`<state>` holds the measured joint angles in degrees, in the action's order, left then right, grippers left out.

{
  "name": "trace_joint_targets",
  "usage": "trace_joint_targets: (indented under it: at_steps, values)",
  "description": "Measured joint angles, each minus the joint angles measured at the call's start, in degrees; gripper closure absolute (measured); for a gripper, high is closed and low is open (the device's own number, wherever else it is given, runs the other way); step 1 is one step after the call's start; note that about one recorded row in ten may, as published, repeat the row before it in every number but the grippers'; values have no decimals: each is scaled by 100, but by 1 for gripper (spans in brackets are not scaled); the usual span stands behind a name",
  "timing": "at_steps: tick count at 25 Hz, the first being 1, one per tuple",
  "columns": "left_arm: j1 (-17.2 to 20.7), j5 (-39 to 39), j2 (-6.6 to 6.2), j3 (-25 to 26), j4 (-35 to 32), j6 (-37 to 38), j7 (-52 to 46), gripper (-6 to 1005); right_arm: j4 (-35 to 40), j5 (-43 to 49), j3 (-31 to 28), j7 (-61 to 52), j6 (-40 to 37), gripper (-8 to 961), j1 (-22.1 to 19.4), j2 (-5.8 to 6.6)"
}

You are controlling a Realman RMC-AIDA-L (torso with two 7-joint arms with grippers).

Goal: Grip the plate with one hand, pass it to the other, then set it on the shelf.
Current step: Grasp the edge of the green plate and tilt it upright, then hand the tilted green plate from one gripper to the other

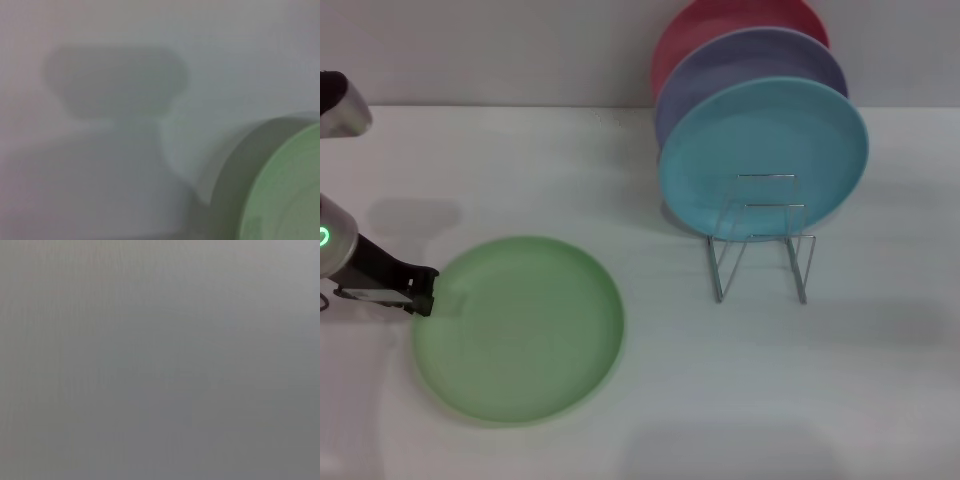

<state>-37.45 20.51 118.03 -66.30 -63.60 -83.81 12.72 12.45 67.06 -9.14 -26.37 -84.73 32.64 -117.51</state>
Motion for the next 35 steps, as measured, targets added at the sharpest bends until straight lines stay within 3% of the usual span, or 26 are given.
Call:
trace_joint_targets:
  at_steps: [7, 13, 23, 30, 32, 34, 35]
  values:
    - [229, 141, 6, 282, -327, 205, 180, 969, -8, 0, 0, 0, 12, 226, 17, 0]
    - [503, 780, 1, 591, -488, 721, 556, 969, -17, 0, 8, 0, 42, 226, 30, -6]
    - [1064, 1752, 32, 564, -523, 2183, 1105, 970, -42, 0, 50, 0, 54, 227, 56, -28]
    - [1709, 2707, 34, -262, -478, 4298, 1715, 970, -41, 9, 57, 0, 123, 227, 51, -35]
    - [1791, 2818, 37, -408, -462, 4597, 1814, 970, -40, 31, 61, 1, 142, 227, 50, -35]
    - [2109, 3323, 36, -1087, -378, 5879, 2241, 969, -40, 44, 63, 23, 153, 226, 49, -35]
    - [2159, 3386, 36, -1211, -368, 6080, 2293, 969, -41, 46, 64, 33, 162, 226, 49, -35]
